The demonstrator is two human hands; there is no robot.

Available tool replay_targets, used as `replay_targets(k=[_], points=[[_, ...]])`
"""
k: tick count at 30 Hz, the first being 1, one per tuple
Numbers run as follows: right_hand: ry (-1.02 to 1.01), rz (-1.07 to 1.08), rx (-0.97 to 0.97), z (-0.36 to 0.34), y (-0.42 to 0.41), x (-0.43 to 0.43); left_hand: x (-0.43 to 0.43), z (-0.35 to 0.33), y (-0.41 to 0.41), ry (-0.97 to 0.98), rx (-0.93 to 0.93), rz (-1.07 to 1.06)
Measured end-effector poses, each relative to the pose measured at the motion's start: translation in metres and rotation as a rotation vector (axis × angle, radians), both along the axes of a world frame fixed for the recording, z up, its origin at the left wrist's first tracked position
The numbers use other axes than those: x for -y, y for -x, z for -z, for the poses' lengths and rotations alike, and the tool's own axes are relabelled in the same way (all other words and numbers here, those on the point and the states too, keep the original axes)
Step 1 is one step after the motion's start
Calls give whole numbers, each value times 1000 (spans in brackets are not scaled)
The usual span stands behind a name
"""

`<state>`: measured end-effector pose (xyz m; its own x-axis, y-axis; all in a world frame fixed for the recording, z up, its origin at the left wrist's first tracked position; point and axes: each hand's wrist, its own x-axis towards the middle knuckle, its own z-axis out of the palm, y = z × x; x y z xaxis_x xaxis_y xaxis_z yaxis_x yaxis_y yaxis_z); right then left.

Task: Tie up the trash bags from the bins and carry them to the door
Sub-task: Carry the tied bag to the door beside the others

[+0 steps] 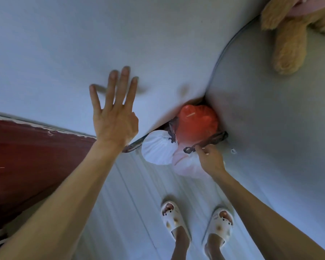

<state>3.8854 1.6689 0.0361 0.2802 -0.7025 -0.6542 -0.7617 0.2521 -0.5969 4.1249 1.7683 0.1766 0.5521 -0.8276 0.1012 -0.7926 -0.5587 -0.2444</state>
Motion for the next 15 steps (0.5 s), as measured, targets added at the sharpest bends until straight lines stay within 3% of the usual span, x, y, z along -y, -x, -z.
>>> replay_targets(k=[3,8,12,15], points=[[-9,-26,-49,18,-7,2,0,8,-4,16,38,6],[-192,-30,-196,54,0,-4,0,10,-5,43,45,21],[-132,-50,-142,33,-14,-10,-3,6,-7,34,19,34],[-55,-181,-153,20,-16,-8,-3,2,-5,28,-10,31]])
